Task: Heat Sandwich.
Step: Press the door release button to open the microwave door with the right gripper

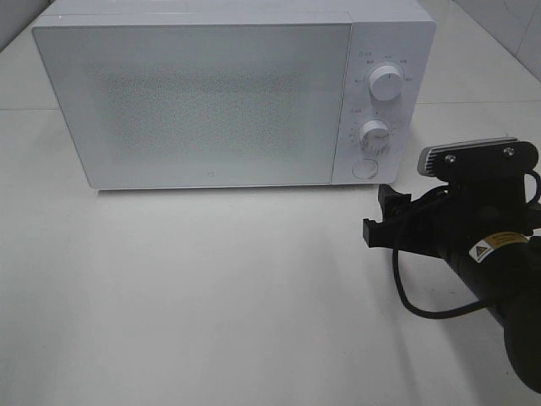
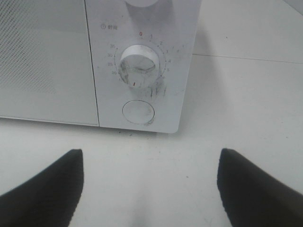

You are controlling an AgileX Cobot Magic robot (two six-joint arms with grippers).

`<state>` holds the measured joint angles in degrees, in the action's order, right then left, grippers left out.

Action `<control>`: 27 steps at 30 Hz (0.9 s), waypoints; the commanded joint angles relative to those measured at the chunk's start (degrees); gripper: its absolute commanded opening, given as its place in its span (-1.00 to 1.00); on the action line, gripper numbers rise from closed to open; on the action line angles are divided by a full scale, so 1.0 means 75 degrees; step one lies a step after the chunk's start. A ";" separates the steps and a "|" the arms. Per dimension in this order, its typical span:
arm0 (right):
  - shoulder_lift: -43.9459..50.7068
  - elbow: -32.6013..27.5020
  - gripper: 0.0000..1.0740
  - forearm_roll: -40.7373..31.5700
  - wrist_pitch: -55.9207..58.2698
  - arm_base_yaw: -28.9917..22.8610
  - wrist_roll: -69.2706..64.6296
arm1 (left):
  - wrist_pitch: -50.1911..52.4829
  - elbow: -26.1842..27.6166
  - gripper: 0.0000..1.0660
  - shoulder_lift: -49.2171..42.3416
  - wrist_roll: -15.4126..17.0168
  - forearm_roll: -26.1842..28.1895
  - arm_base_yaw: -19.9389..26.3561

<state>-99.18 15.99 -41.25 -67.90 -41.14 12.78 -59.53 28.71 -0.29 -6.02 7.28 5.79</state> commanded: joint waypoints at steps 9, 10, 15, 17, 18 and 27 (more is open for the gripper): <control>-0.0115 0.0015 0.42 -0.0199 -0.0328 -0.0222 -0.0367 | 0.0038 -0.0023 0.83 -0.0168 0.0053 0.0061 0.0023; -0.0115 0.0015 0.42 -0.0199 -0.0367 -0.0222 -0.0978 | 0.0038 -0.0023 0.83 -0.0168 0.0053 0.0061 0.0023; -0.0115 0.0015 0.42 -0.0199 -0.0428 -0.0222 -0.3209 | 0.0038 -0.0023 0.83 -0.0168 0.0053 0.0061 0.0023; -0.0115 0.0015 0.42 -0.0199 -0.0428 -0.0222 -0.3591 | 0.0038 -0.0023 0.83 -0.0168 0.0053 0.0061 0.0023; -0.0115 0.0015 0.42 -0.0199 -0.0428 -0.0222 -0.4087 | 0.0038 -0.0023 0.83 -0.0168 0.0053 0.0061 0.0023; -0.0115 0.0015 0.42 -0.0145 -0.0420 -0.0222 -0.8946 | 0.0038 -0.0023 0.83 -0.0168 0.0053 0.0061 0.0023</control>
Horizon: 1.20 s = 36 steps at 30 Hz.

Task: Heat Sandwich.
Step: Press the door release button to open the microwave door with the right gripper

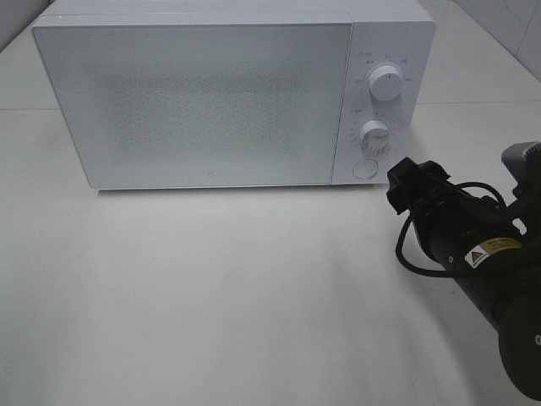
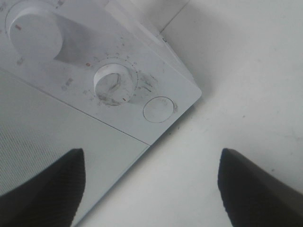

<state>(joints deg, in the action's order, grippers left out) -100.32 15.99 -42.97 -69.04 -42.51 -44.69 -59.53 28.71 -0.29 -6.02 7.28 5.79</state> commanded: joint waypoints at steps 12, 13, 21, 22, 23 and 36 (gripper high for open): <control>0.0038 0.0015 0.26 0.0290 -0.0244 -0.0038 -0.4607 | 0.0038 -0.0023 0.83 -0.0168 0.0053 0.0061 0.0023; 0.0038 0.0015 0.12 0.0290 -0.0244 -0.0038 -0.4721 | 0.0038 -0.0023 0.83 -0.0168 0.0053 0.0061 0.0023; 0.0038 0.0015 -0.85 0.0283 -0.0244 -0.0038 -0.4721 | 0.0038 -0.0023 0.83 -0.0168 0.0053 0.0061 0.0023; 0.0038 0.0015 -0.99 0.0283 -0.0244 -0.0038 -0.4721 | 0.0038 -0.0023 0.83 -0.0168 0.0053 0.0061 0.0023; 0.0038 0.0015 -1.00 0.0283 -0.0244 -0.0038 -0.4744 | 0.0038 -0.0023 0.83 -0.0168 0.0053 0.0061 0.0023; 0.0038 0.0122 -0.99 0.0290 0.0344 -0.0008 -0.5080 | 0.0038 -0.0023 0.83 -0.0168 0.0053 0.0061 0.0023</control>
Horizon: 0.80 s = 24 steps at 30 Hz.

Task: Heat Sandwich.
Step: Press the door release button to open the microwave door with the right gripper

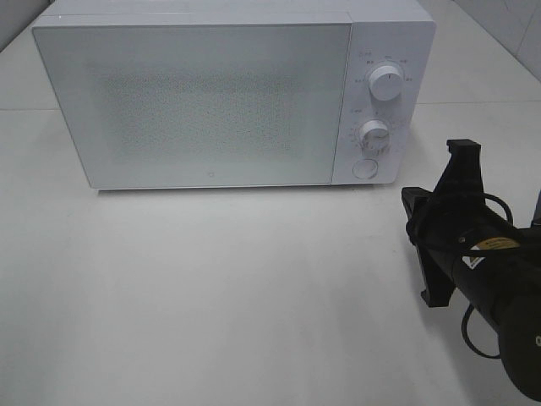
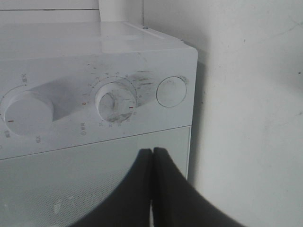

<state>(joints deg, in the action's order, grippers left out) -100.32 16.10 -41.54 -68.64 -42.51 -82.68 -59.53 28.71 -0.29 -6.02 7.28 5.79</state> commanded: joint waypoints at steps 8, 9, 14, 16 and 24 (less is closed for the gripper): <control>-0.0695 0.0695 -0.99 0.0619 0.0695 0.0229 -0.0168 | 0.0038 -0.0023 0.83 -0.0168 0.0053 0.0061 0.0023; -0.0695 0.0695 -0.99 0.0619 0.0695 0.0229 -0.0168 | 0.0038 -0.0023 0.83 -0.0168 0.0053 0.0061 0.0023; -0.1016 0.1131 -0.99 0.1283 0.0749 0.0741 -0.0359 | 0.0038 -0.0023 0.83 -0.0168 0.0053 0.0061 0.0023; -0.1131 0.1413 -0.99 0.1589 0.1100 0.1001 -0.0359 | 0.0038 -0.0023 0.83 -0.0168 0.0053 0.0061 0.0023; -0.1421 0.2024 -0.99 0.2063 0.1589 0.1574 -0.0306 | 0.0038 -0.0023 0.83 -0.0168 0.0053 0.0061 0.0023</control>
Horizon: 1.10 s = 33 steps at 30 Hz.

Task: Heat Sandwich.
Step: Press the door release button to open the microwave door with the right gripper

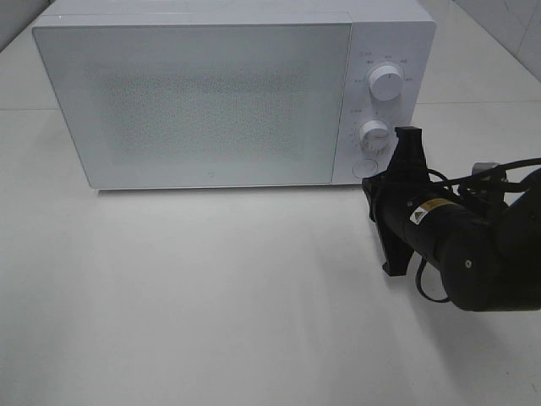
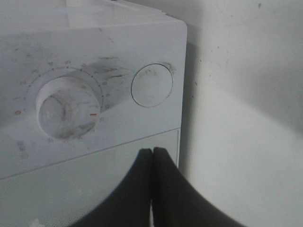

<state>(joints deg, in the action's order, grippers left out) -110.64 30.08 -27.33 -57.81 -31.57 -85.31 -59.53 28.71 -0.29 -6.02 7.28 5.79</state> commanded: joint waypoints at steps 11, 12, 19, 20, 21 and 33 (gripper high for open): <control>-0.0573 0.1115 -0.99 0.0550 0.0856 0.0672 0.0122 | 0.0038 -0.0023 0.83 -0.0168 0.0053 0.0061 0.0023; -0.0611 0.1176 -0.99 0.0542 0.0886 0.0718 0.0160 | 0.0038 -0.0023 0.83 -0.0168 0.0053 0.0061 0.0023; -0.0940 0.1612 -0.99 0.0611 0.1070 0.0840 0.0191 | 0.0038 -0.0023 0.83 -0.0168 0.0053 0.0061 0.0023; -0.1001 0.1665 -0.99 0.0573 0.1070 0.0840 0.0191 | 0.0038 -0.0023 0.83 -0.0168 0.0053 0.0061 0.0023; -0.1039 0.1719 -0.99 0.0550 0.1062 0.0886 0.0206 | 0.0038 -0.0023 0.83 -0.0168 0.0053 0.0061 0.0023; -0.1184 0.2086 -0.99 0.0283 0.0642 0.1024 0.0512 | 0.0038 -0.0023 0.83 -0.0168 0.0053 0.0061 0.0023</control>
<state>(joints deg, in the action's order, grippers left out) -119.69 44.52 -24.64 -49.45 -24.35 -82.62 -59.53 28.71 -0.29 -6.02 7.28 5.79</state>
